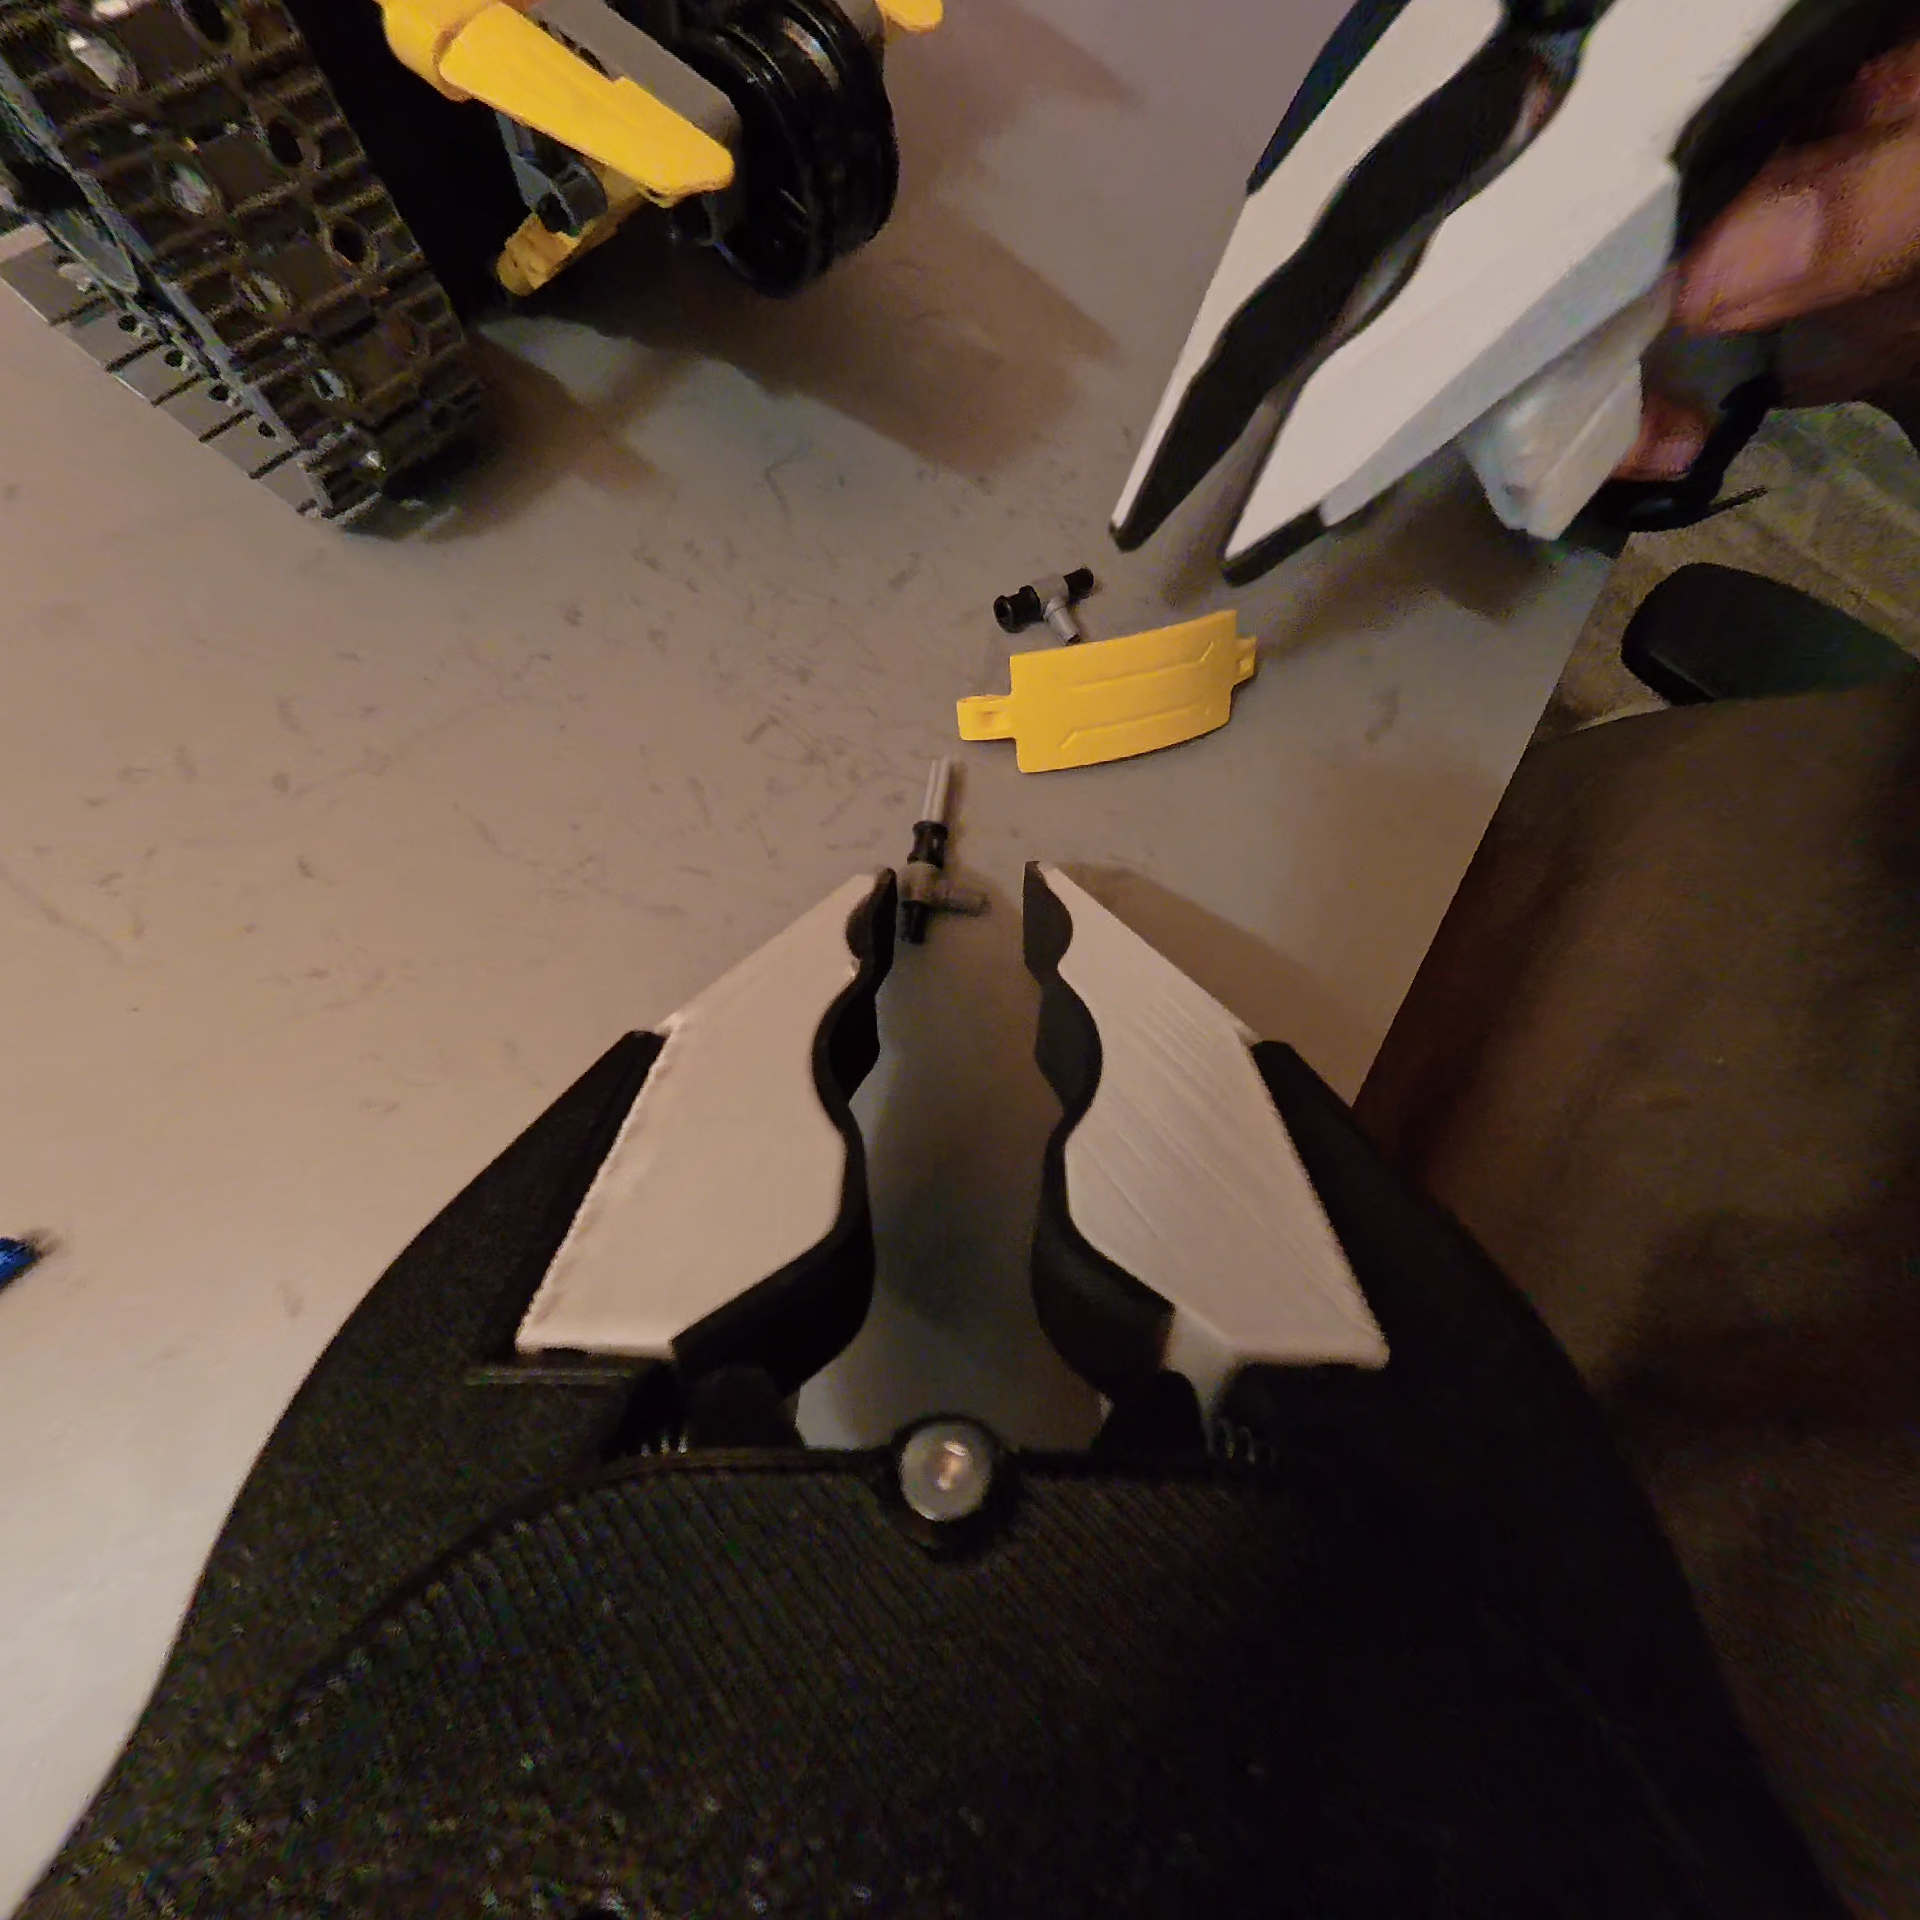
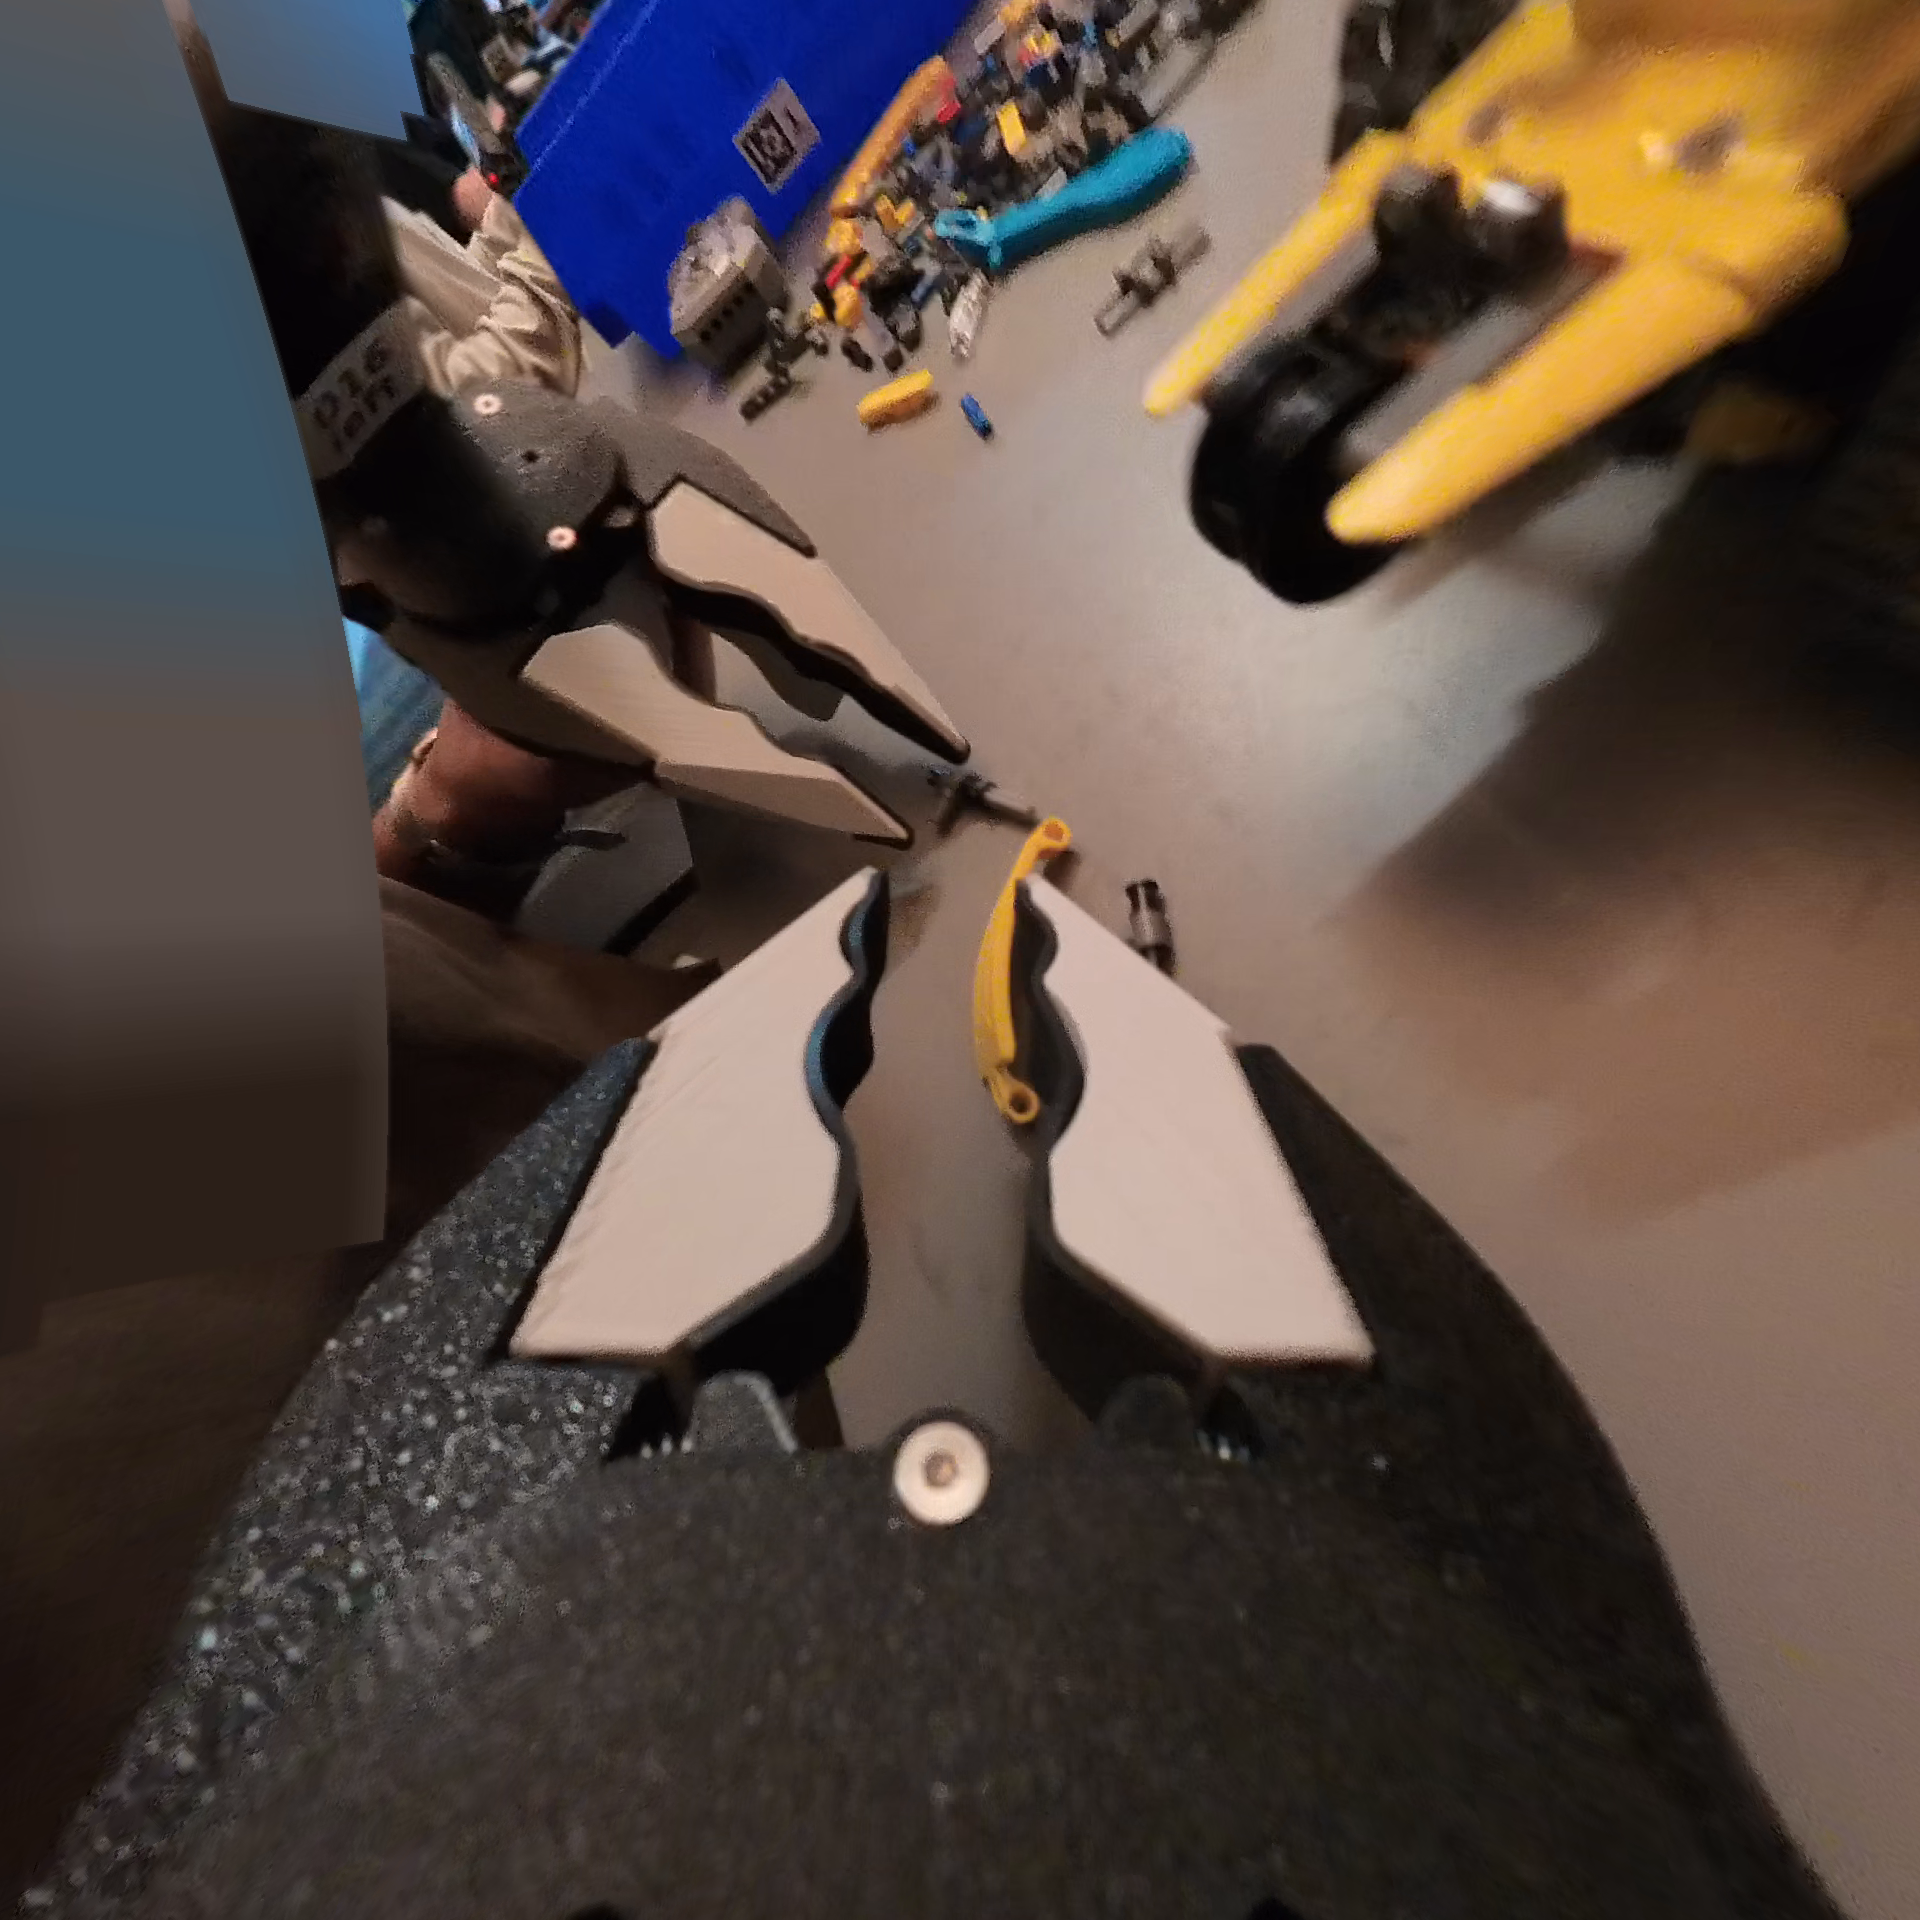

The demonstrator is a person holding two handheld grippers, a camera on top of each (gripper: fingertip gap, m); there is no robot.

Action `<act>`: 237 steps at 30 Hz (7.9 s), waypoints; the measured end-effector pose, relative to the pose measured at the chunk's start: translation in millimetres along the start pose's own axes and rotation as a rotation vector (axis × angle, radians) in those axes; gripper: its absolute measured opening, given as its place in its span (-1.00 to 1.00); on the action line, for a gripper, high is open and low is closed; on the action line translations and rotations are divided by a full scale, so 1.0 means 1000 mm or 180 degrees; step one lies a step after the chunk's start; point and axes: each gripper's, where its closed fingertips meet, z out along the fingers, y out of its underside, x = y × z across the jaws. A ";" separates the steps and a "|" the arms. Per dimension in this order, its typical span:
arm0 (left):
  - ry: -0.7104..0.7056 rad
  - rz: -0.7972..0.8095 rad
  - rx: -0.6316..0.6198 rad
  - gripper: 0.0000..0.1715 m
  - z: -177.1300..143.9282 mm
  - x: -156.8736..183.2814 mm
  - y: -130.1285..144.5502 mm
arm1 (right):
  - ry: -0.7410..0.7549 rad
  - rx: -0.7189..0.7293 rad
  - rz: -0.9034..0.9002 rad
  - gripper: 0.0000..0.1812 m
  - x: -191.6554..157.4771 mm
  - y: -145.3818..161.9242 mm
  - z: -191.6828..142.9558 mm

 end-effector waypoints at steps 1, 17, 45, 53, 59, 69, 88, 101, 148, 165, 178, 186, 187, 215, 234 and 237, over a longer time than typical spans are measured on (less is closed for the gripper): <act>0.0004 -0.0010 0.0014 -0.74 0.000 0.000 -0.001 | 0.0035 0.0037 -0.0199 -0.75 -0.004 -0.002 -0.001; 0.0048 -0.0029 0.0068 -0.74 -0.003 0.001 -0.002 | 0.0945 -0.0522 -0.1774 -0.74 0.008 0.021 0.014; 0.0025 -0.0100 -0.0088 -0.95 0.001 -0.003 0.004 | 0.1195 -0.0584 -0.2204 -0.67 0.005 0.029 0.014; 0.0040 -0.0078 -0.0074 -0.96 0.000 0.000 0.005 | 0.1091 -0.0466 -0.2115 -0.62 -0.001 0.026 0.013; 0.0236 -0.0229 0.0039 -0.96 -0.007 0.010 0.006 | 0.0850 -0.0223 -0.1363 -0.64 0.006 0.016 0.003; 0.0639 -0.0660 0.0238 -0.95 -0.008 0.027 0.004 | 0.0818 -0.0325 -0.1393 -0.64 0.003 0.020 0.009; 0.0573 -0.0890 0.0190 -0.95 -0.003 0.022 0.002 | 0.0787 -0.0479 -0.1685 -0.64 -0.005 0.030 0.015; 0.0584 -0.0947 0.0124 -0.95 -0.004 0.020 0.002 | 0.0757 -0.0540 -0.1912 -0.66 -0.011 0.034 0.019; 0.0372 -0.0142 -0.0413 -0.96 -0.002 0.008 -0.001 | 0.1228 -0.0697 -0.2870 -0.69 0.000 0.028 0.026; 0.0435 0.0184 -0.0343 -0.97 0.003 0.014 0.004 | 0.0692 -0.0617 -0.2456 -0.76 -0.010 0.032 0.021; 0.0636 0.0089 -0.0264 -0.97 0.006 0.015 0.003 | 0.0494 -0.0633 -0.2217 -0.62 -0.016 0.035 0.022; 0.0671 0.0092 -0.0244 -0.97 0.007 0.017 0.002 | 0.0675 -0.0574 -0.2044 -0.48 -0.008 0.029 0.020; 0.0670 0.0094 -0.0244 -0.97 0.007 0.017 0.002 | 0.0712 -0.0549 -0.2041 -0.48 -0.007 0.027 0.019; 0.0680 0.0067 -0.0172 -0.77 0.002 0.017 0.002 | 0.0788 -0.0740 -0.1897 -0.64 0.005 0.034 0.020; 0.0452 0.0267 -0.0174 -1.00 0.003 0.021 0.006 | 0.0771 -0.0752 -0.1880 -0.64 0.002 0.036 0.021; 0.0502 0.0202 -0.0173 -0.99 0.003 0.021 0.006 | 0.0732 -0.0766 -0.1851 -0.64 0.002 0.037 0.020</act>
